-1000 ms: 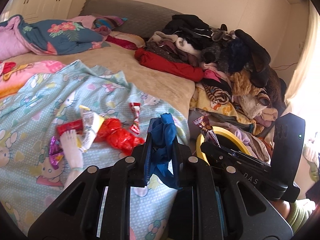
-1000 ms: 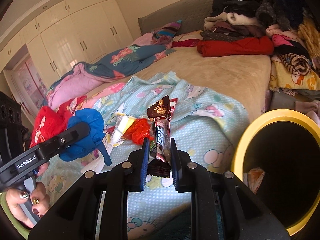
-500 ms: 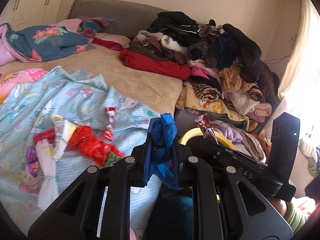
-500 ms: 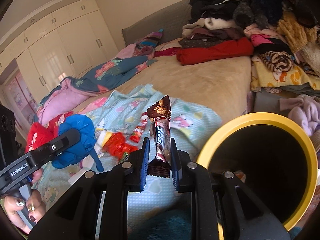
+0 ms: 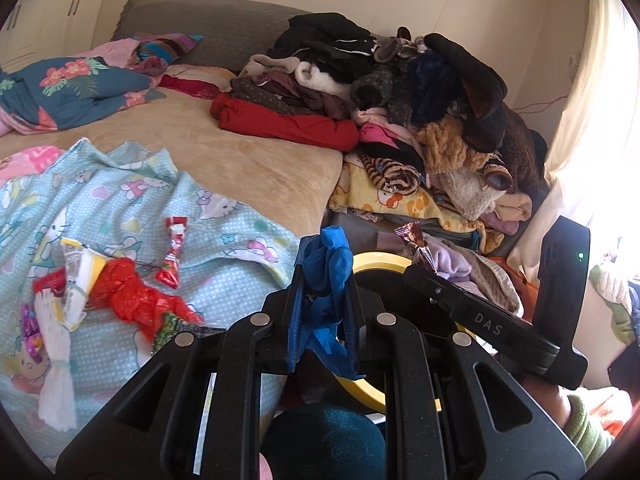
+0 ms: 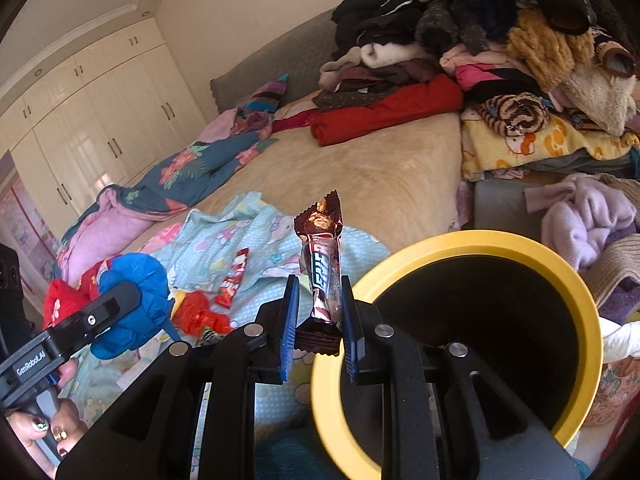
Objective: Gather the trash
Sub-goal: 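Carry the chocolate wrapper and blue glove over the yellow bin and open both tools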
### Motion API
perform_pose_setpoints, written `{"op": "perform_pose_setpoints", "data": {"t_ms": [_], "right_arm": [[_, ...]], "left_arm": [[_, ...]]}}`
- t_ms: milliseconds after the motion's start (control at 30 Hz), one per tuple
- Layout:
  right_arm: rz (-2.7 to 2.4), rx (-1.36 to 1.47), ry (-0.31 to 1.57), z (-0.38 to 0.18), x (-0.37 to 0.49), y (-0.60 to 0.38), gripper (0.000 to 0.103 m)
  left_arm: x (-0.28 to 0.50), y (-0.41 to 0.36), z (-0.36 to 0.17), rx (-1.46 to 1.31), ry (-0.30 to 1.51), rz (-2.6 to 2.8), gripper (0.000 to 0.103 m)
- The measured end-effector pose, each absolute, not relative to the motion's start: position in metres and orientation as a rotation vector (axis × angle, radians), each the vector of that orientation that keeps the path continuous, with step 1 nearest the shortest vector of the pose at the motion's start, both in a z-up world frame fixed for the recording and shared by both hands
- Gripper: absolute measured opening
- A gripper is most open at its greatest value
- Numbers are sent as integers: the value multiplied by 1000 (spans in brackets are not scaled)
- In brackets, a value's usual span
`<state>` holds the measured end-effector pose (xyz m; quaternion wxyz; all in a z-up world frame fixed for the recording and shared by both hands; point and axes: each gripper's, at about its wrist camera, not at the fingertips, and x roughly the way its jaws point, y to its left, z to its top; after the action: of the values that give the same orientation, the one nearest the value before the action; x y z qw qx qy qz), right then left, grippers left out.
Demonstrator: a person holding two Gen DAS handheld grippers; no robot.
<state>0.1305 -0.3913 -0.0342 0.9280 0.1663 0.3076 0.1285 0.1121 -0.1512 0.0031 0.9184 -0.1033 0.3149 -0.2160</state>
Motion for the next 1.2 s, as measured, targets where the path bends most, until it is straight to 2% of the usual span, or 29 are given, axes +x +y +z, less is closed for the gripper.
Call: {"op": "perform_pose_setpoints", "data": {"t_ms": [667, 1200], "right_arm": [[142, 387, 634, -48, 135, -444, 19], [68, 429, 684, -75, 140, -478, 21]], "left_arm": [[119, -208, -9, -170, 681, -546, 12], [133, -245, -45, -146, 768, -608, 12]]}}
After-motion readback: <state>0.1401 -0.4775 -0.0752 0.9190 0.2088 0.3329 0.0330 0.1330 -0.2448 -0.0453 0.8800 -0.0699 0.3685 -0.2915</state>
